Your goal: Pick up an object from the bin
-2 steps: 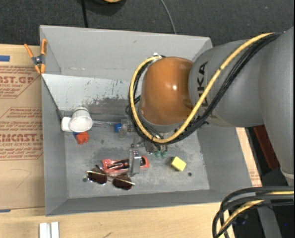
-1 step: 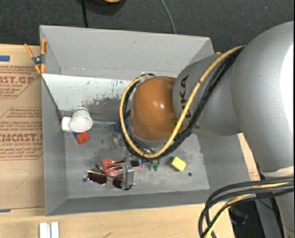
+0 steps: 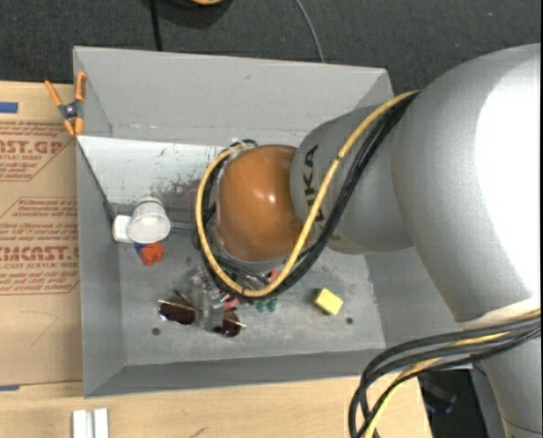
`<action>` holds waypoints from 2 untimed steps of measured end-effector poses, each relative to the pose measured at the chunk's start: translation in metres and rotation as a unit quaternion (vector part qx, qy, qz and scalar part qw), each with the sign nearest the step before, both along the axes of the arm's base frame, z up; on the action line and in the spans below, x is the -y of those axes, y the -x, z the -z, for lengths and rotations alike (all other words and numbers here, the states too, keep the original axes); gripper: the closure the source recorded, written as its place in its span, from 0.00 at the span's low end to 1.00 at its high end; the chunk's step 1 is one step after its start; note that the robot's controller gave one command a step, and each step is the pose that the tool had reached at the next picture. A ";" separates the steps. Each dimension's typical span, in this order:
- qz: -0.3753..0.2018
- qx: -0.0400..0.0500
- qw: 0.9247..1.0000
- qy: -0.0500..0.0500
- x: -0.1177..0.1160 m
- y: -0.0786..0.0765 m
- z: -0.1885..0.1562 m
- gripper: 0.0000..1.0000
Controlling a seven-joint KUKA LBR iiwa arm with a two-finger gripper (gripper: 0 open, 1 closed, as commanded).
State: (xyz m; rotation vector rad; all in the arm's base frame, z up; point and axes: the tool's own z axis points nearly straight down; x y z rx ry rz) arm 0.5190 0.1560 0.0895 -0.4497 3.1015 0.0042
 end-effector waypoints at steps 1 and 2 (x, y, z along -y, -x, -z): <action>0.000 0.000 1.000 0.000 0.000 0.000 0.000 1.00; -0.010 0.000 1.000 -0.001 -0.001 -0.003 0.020 0.00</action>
Offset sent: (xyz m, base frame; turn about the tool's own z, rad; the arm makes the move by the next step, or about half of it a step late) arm 0.0031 0.0005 -0.0195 -0.0214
